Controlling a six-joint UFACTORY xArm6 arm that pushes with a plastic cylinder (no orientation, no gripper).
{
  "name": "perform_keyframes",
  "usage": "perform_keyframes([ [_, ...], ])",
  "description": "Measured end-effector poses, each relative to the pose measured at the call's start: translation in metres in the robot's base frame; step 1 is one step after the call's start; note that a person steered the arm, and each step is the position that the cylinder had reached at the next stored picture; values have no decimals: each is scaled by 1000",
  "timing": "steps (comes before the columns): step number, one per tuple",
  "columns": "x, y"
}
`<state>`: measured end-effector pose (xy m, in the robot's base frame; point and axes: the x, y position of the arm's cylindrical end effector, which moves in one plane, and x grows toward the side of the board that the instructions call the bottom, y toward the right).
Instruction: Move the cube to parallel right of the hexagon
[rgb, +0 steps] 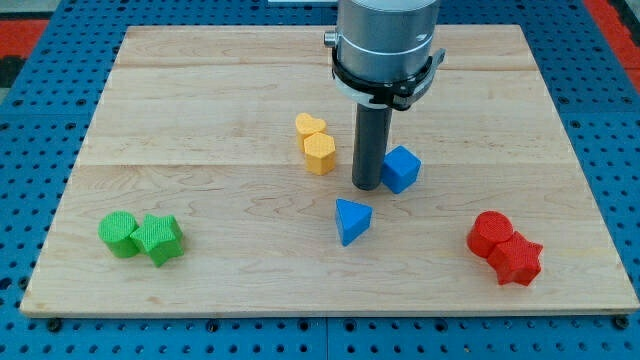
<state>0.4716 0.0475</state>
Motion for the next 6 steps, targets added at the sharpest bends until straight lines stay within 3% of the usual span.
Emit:
perform_keyframes([
  [6, -20, 93],
])
